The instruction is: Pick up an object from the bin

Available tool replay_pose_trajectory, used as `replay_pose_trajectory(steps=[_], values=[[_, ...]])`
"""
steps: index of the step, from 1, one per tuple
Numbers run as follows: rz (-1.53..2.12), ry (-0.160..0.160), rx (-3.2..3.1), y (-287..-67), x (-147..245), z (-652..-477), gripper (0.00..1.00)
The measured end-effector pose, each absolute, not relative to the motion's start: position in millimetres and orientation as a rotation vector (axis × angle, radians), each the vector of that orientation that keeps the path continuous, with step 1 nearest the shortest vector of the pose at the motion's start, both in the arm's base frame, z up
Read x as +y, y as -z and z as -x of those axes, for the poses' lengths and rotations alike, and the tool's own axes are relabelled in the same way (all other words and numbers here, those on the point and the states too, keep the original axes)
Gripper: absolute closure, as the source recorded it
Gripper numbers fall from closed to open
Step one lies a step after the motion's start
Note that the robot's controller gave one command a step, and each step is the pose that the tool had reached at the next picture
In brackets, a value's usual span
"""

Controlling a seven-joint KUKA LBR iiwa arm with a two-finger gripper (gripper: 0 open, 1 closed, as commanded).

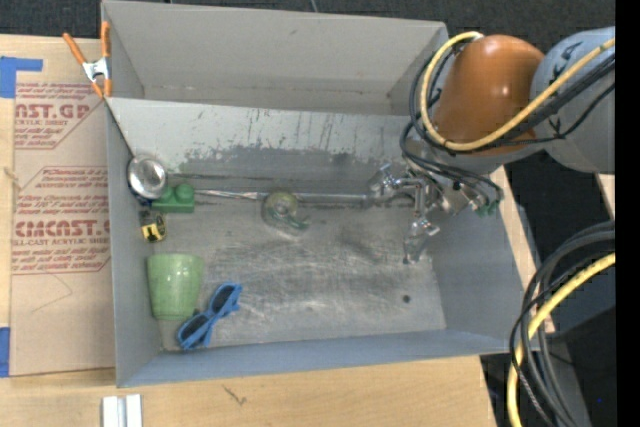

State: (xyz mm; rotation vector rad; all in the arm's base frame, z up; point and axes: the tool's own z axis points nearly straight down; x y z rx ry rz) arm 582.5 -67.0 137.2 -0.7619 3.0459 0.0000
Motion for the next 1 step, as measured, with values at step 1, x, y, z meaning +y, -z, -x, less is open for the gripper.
replay_pose_trajectory(steps=[1], values=[[0.722, -0.006, 3.064, -117.8, -50.7, -492.5, 0.0]])
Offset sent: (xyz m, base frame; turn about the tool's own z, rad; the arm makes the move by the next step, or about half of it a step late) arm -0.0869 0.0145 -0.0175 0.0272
